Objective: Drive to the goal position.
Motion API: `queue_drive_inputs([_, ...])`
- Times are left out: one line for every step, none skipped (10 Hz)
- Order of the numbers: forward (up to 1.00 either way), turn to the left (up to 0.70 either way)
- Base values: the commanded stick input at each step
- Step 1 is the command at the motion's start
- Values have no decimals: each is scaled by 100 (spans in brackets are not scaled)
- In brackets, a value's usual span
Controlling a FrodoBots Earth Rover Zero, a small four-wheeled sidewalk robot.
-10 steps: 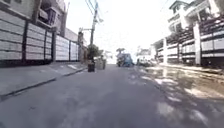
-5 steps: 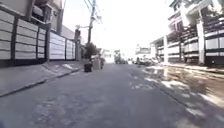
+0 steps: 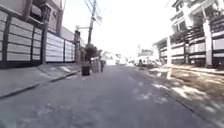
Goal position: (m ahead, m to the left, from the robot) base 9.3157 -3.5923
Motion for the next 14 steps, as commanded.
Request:
queue_drive_inputs([100,-18])
queue_drive_inputs([100,-39])
queue_drive_inputs([100,-40])
queue_drive_inputs([100,-27])
queue_drive_inputs([100,-14])
queue_drive_inputs([100,-4])
queue_drive_inputs([100,0])
queue_drive_inputs([100,0])
queue_drive_inputs([100,0])
queue_drive_inputs([100,0])
queue_drive_inputs([100,0])
queue_drive_inputs([100,0])
queue_drive_inputs([100,0])
queue_drive_inputs([100,0])
